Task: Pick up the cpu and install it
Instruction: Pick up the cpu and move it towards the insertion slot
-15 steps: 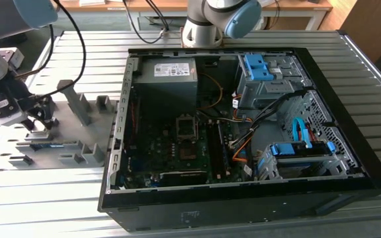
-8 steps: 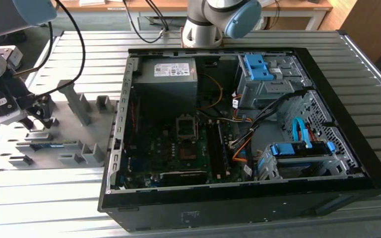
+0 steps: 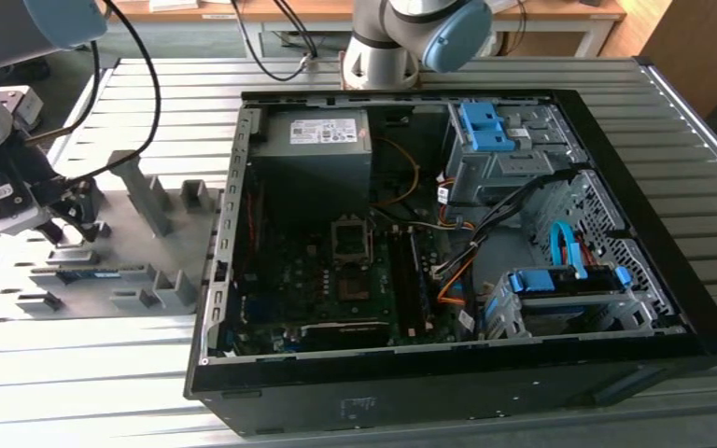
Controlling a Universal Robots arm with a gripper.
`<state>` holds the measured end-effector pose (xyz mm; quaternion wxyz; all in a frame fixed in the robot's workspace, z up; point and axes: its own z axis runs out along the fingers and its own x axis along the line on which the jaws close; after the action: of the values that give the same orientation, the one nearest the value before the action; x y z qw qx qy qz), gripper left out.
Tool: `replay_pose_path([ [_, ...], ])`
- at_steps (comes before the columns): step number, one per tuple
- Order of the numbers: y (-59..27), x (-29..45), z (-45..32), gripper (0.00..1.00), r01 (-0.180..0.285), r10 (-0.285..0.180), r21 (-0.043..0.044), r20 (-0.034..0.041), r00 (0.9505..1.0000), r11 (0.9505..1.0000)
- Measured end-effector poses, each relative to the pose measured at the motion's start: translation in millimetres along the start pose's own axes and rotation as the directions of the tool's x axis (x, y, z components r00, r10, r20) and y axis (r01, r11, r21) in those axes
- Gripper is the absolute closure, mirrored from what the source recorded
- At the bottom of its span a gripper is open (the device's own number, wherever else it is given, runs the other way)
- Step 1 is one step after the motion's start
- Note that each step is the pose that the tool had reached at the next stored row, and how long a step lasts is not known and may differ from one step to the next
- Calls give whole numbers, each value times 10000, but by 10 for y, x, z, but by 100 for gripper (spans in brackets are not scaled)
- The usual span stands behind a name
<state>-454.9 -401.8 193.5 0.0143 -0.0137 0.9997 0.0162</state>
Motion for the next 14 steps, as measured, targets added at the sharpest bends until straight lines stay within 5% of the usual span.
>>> replay_pose_path([
  [6,2,-2,-60,53,0,0,1,-2,10000,10000],
  [14,13,-12,-406,53,0,0,-1,0,10000,10000],
])
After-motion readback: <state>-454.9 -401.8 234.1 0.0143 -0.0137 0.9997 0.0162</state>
